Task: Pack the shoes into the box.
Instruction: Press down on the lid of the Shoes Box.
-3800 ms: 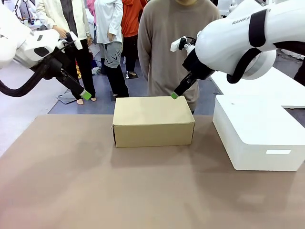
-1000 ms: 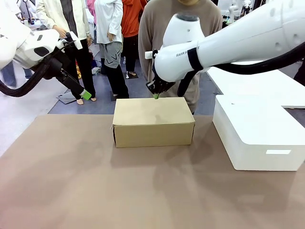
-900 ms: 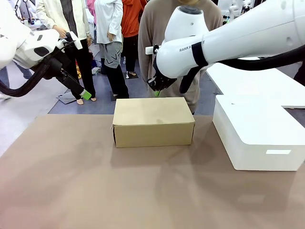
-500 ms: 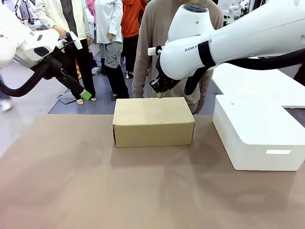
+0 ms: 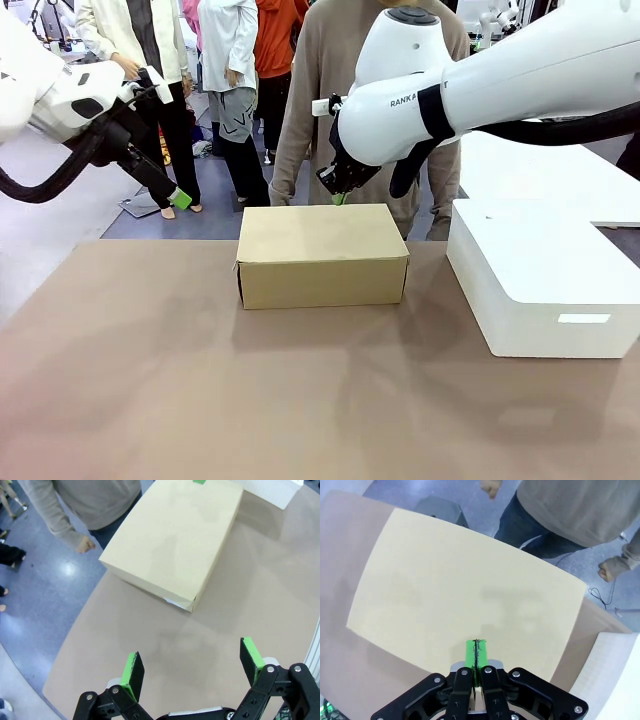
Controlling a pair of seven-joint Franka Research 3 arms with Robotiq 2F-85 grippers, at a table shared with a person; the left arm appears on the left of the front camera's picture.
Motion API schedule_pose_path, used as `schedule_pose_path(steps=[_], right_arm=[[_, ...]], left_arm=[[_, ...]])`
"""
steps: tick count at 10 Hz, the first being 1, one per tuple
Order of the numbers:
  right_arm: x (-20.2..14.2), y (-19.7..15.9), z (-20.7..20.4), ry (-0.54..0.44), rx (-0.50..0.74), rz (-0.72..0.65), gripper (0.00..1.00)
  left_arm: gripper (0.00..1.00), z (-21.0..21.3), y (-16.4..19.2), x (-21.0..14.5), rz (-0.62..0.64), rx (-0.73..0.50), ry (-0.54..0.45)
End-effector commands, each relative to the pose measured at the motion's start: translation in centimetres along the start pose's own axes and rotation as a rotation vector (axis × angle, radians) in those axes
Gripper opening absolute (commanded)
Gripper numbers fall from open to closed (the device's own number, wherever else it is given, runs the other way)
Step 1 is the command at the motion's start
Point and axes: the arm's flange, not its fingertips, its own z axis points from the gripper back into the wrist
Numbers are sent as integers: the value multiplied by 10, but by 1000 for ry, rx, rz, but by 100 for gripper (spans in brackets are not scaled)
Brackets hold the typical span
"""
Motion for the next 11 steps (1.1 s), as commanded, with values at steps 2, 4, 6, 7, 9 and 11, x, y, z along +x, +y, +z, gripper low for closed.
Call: schedule_pose_path(steps=[2, 4, 6, 7, 9, 11], right_arm=[[-55, -12, 49, 63, 13, 80, 0], [-97, -13, 72, 64, 32, 120, 0], [-141, -17, 95, 57, 46, 149, 0], [-161, -18, 102, 55, 24, 161, 16], [-192, -23, 109, 69, 6, 159, 56], [-213, -26, 108, 97, -2, 161, 96]], left_arm=[[100, 2, 1, 1, 7, 12, 7], [100, 2, 1, 1, 7, 12, 7], [100, 2, 1, 1, 7, 12, 7], [100, 2, 1, 1, 7, 12, 7], [100, 2, 1, 1, 7, 12, 7], [100, 2, 1, 1, 7, 12, 7]])
